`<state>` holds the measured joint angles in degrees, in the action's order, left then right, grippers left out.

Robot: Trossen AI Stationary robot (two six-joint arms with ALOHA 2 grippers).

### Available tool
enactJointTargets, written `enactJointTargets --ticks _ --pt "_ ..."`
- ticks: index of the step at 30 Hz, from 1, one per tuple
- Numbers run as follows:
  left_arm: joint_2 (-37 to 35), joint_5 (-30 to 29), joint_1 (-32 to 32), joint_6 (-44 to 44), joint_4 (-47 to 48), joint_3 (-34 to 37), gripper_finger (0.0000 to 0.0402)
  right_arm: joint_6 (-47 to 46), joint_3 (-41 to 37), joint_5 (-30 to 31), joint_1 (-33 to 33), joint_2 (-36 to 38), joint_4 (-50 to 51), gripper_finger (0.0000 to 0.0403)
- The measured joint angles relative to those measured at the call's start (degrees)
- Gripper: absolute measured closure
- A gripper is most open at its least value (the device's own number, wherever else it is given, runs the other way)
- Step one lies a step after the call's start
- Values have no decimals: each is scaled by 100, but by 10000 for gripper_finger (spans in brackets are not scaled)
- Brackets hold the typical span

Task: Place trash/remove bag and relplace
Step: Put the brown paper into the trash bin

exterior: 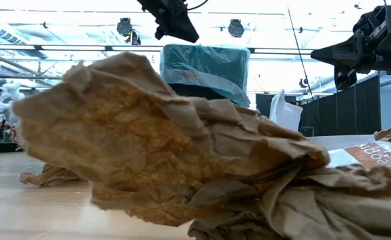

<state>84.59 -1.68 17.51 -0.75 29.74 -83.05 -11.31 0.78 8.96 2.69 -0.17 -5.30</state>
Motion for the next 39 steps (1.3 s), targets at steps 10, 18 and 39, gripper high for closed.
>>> enactJointTargets --ticks 10,18,39 --pt "-1057 -345 10 573 -15 0 322 0 0 0 -2 0 -1 403" --pt "-1884 135 -61 387 1271 0 322 0 0 0 -2 -1 0 403" --pt "-3672 -373 -2813 -3869 2209 3297 322 0 0 0 0 -2 0 403"
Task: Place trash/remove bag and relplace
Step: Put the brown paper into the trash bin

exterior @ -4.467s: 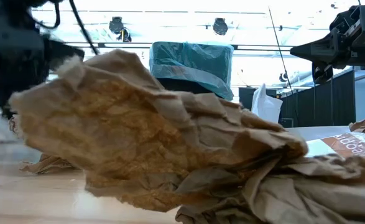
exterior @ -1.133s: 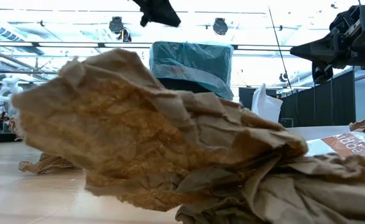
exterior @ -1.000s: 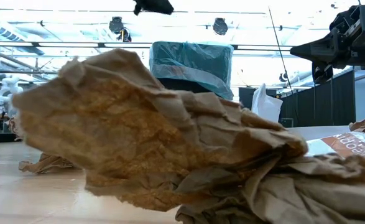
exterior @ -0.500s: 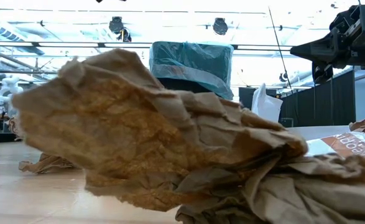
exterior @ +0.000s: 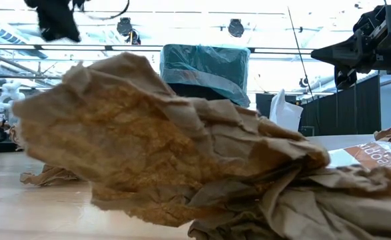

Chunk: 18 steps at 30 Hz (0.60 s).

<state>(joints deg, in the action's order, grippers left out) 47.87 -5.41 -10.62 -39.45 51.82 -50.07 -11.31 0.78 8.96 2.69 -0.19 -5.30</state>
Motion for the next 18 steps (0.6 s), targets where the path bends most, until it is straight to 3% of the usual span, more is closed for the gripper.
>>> enactJointTargets --ticks 5,9,18 --pt "-116 16 -182 -915 -600 677 322 0 0 -1 1 0 0 403" --pt "40 109 -187 -976 -1266 838 322 0 0 1 -1 0 0 403" --pt "588 173 -174 -1112 -1426 853 322 0 0 2 0 0 0 403"
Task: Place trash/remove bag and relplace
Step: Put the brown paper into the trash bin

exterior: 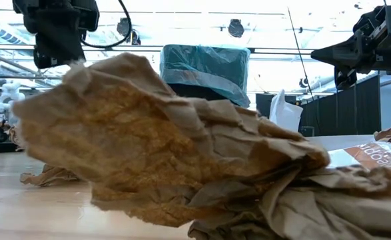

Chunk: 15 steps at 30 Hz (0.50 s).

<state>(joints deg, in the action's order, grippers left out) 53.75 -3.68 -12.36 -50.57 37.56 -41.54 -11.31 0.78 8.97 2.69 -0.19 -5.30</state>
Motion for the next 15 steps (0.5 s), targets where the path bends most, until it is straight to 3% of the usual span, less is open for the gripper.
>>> enactJointTargets --ticks 4,15 --pt "273 89 0 -109 -39 0 304 0 0 0 1 2 0 403" --pt "1284 196 -15 -321 18 0 199 0 0 -1 0 0 0 403"
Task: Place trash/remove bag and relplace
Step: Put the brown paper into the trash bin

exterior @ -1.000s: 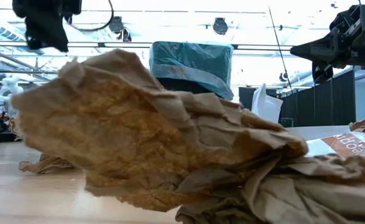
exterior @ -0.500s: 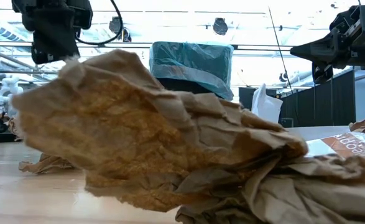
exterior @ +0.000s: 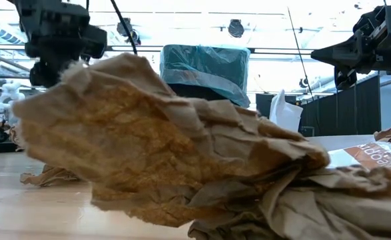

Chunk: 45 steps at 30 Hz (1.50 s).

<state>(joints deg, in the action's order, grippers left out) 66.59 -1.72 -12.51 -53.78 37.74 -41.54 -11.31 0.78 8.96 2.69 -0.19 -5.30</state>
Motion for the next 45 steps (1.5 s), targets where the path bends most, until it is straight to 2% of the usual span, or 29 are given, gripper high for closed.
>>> enactJointTargets --ticks 6,12,21,23,26,30,31,36,40,45 --pt "586 -268 0 13 -479 0 196 0 0 -1 -1 2 -2 403" --pt "1161 -435 0 536 -1040 0 197 0 0 1 1 0 2 403" --pt "2243 -483 17 1108 -1048 -29 199 0 0 1 1 0 0 403" --pt "2428 -442 17 1104 -1110 -42 210 0 0 0 0 1 -2 403" --pt "2529 -293 6 1145 -1073 -105 259 0 0 1 0 0 4 403" --pt "2290 -85 -54 1222 -852 -236 367 0 0 1 -1 2 0 403" --pt "2217 -8 -72 1221 -759 -272 382 0 0 -1 -1 0 0 403" --pt "1400 -21 -233 1402 366 -698 386 0 0 1 0 0 0 403" --pt "680 -287 -291 1548 1414 -1098 394 0 0 1 -1 2 0 403" --pt "-223 -807 -289 1787 1866 -1523 392 0 0 1 -1 2 -4 403"
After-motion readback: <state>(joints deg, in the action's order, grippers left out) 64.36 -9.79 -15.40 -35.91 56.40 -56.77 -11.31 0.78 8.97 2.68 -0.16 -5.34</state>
